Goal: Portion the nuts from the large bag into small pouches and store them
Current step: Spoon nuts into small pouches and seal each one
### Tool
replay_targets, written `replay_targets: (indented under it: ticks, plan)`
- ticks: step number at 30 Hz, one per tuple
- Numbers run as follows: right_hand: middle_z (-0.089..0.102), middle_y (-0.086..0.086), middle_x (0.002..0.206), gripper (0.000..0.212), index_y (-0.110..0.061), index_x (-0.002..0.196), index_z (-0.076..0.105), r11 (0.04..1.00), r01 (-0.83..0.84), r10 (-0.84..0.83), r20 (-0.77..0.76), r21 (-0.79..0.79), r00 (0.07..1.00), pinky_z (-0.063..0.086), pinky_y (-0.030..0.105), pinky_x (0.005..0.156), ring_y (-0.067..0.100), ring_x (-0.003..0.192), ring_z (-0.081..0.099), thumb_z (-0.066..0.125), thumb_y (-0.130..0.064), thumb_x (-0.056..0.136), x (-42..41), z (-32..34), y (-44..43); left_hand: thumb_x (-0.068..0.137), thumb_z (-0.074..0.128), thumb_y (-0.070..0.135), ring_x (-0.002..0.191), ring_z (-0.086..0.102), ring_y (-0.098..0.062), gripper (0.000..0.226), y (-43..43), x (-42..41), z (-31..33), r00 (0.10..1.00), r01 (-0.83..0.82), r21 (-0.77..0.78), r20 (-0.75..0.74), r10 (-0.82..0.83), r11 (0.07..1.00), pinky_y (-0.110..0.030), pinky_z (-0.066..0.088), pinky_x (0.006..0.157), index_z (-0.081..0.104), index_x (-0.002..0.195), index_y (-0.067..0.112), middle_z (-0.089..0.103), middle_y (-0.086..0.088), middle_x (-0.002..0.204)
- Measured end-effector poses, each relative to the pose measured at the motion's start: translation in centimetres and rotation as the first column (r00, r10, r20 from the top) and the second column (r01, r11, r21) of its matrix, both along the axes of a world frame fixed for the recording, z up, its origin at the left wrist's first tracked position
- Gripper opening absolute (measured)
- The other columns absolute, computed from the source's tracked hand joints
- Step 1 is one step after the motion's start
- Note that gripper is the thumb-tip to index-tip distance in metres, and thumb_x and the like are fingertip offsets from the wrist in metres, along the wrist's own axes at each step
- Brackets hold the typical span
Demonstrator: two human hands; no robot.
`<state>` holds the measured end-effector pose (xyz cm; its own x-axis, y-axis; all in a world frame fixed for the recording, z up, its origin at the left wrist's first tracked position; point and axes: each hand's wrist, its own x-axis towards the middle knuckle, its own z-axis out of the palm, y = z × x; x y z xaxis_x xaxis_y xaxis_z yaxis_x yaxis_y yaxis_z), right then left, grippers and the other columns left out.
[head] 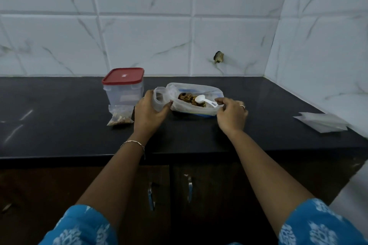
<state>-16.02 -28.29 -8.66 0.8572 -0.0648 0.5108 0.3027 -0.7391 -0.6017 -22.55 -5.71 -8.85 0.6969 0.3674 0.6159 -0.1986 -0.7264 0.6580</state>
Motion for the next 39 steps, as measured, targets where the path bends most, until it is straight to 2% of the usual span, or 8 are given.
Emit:
replay_targets:
  ticks: [7,13,18,22,26,30,35,39]
  plan:
    - [0.068,0.0,0.101,0.031,-0.026,0.107,0.071,0.951,0.042,-0.038,0.017,-0.305,0.999,0.024,0.041,0.093,0.023,0.116,0.044,0.043,-0.035,0.098,1.4,0.2,1.3,0.075,0.061,0.059,0.094,0.062,-0.021,0.056,-0.2,1.1,0.1,0.999,0.047,0.051,-0.026,-0.045,0.998,-0.045,0.053,0.08,0.056,0.113,0.018,0.066,0.0,0.102]
    - [0.067,0.002,0.101,0.027,-0.027,0.104,0.071,0.837,0.031,-0.048,-0.016,-0.547,0.999,0.026,0.039,0.088,0.024,0.112,0.045,0.045,-0.032,0.099,3.0,1.9,1.4,0.074,0.059,0.067,0.103,0.06,-0.018,0.064,0.6,2.9,0.2,0.988,0.113,0.049,-0.114,-0.107,0.992,-0.047,0.053,0.087,0.056,0.119,0.022,0.063,0.001,0.113]
    - [0.066,-0.001,0.1,0.02,-0.026,0.103,0.071,0.807,-0.07,-0.008,-0.129,-0.586,0.992,0.024,0.037,0.084,0.021,0.108,0.049,0.054,-0.023,0.093,4.2,2.8,2.0,0.074,0.055,0.069,0.12,0.05,-0.02,0.072,0.3,3.6,-0.2,0.973,0.164,0.023,-0.167,-0.158,0.986,-0.05,0.043,0.103,0.055,0.129,0.023,0.055,-0.001,0.131]
    - [0.067,-0.001,0.095,0.014,-0.021,0.099,0.062,0.784,-0.014,0.051,0.042,-0.621,0.998,0.028,0.037,0.082,0.023,0.096,0.055,0.049,-0.019,0.093,4.6,3.2,2.2,0.075,0.059,0.064,0.119,0.052,-0.017,0.063,0.6,3.6,-0.8,0.967,0.229,-0.054,-0.099,-0.233,0.972,-0.05,0.044,0.102,0.057,0.125,0.027,0.056,0.001,0.129]
    - [0.068,0.003,0.089,0.014,-0.019,0.099,0.058,0.619,0.074,0.164,0.221,-0.782,0.961,0.035,0.036,0.079,0.024,0.087,0.059,0.049,-0.011,0.092,4.8,3.8,2.2,0.08,0.056,0.058,0.113,0.053,-0.014,0.056,0.4,3.3,-0.7,0.967,0.225,0.071,-0.14,-0.214,0.972,-0.051,0.036,0.108,0.059,0.123,0.022,0.061,0.005,0.12]
    - [0.068,0.003,0.091,0.019,-0.019,0.099,0.064,0.443,0.095,0.218,0.21,-0.891,0.953,0.038,0.032,0.069,0.021,0.087,0.062,0.05,-0.008,0.092,4.8,4.0,2.6,0.083,0.048,0.055,0.107,0.061,-0.019,0.052,-0.1,2.7,-0.3,0.984,0.147,0.128,-0.123,-0.131,0.981,-0.053,0.018,0.116,0.06,0.12,0.02,0.07,0.001,0.108]
    - [0.068,0.003,0.097,0.019,-0.019,0.095,0.063,0.61,-0.021,0.179,0.113,-0.792,0.977,0.039,0.031,0.062,0.022,0.088,0.064,0.048,-0.008,0.094,5.1,2.9,2.5,0.085,0.05,0.05,0.096,0.066,-0.023,0.045,-0.1,2.4,-0.2,0.99,0.101,0.146,-0.114,-0.085,0.984,-0.054,0.03,0.11,0.064,0.117,0.02,0.073,0.0,0.097]
    - [0.069,-0.001,0.1,0.024,-0.022,0.094,0.068,0.82,-0.193,0.203,-0.041,-0.539,0.978,0.047,0.033,0.069,0.023,0.088,0.062,0.045,-0.019,0.099,6.1,2.5,1.3,0.087,0.059,0.043,0.09,0.066,-0.02,0.036,-0.3,2.0,-0.1,0.979,0.166,0.042,-0.128,-0.159,0.985,-0.045,0.053,0.084,0.064,0.113,0.019,0.072,-0.001,0.094]
